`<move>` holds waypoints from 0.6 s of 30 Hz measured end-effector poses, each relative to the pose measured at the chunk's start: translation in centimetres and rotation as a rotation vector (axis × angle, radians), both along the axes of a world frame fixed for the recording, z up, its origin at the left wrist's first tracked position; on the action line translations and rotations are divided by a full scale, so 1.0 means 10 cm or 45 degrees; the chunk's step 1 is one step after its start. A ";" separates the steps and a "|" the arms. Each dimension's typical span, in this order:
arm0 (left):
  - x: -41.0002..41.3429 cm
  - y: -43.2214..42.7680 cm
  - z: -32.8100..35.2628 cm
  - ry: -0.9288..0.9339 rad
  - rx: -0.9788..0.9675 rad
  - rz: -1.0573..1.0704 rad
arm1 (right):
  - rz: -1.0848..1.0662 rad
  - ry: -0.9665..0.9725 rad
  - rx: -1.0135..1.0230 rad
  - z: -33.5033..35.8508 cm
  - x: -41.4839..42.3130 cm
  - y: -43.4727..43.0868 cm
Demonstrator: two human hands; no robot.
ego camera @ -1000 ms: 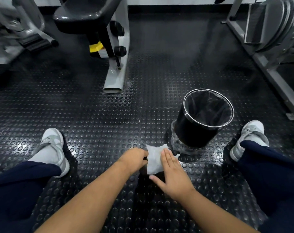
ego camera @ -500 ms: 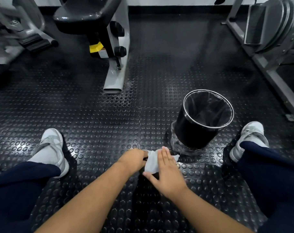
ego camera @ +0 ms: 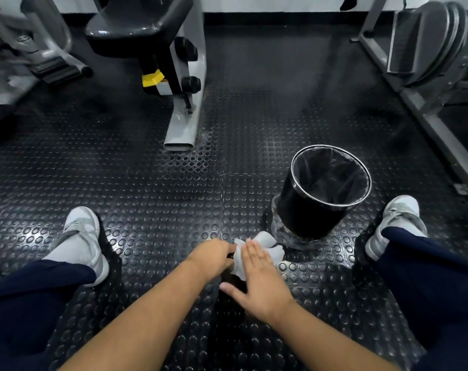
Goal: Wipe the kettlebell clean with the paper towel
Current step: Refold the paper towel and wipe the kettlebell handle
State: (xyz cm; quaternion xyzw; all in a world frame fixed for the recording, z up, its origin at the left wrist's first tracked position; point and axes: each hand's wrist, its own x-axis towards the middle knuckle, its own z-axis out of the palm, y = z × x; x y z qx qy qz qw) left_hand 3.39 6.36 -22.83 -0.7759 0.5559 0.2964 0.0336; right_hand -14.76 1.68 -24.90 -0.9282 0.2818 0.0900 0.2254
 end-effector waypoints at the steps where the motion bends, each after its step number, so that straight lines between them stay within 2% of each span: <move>1: 0.00 0.00 0.00 -0.016 0.002 0.000 | 0.035 0.001 -0.012 0.01 0.01 0.06; 7: -0.02 -0.01 0.02 -0.047 0.001 -0.004 | 0.006 0.002 -0.015 -0.08 -0.29 0.05; 11: 0.01 0.00 -0.04 -0.012 -0.034 -0.020 | -0.256 -0.100 0.066 0.03 -0.01 -0.21; 15: 0.03 0.00 -0.03 0.019 -0.019 0.046 | -0.104 0.141 0.055 0.29 0.36 -0.40; 18: 0.04 -0.01 0.00 0.022 -0.006 0.030 | -0.063 0.149 0.200 0.31 0.35 -0.49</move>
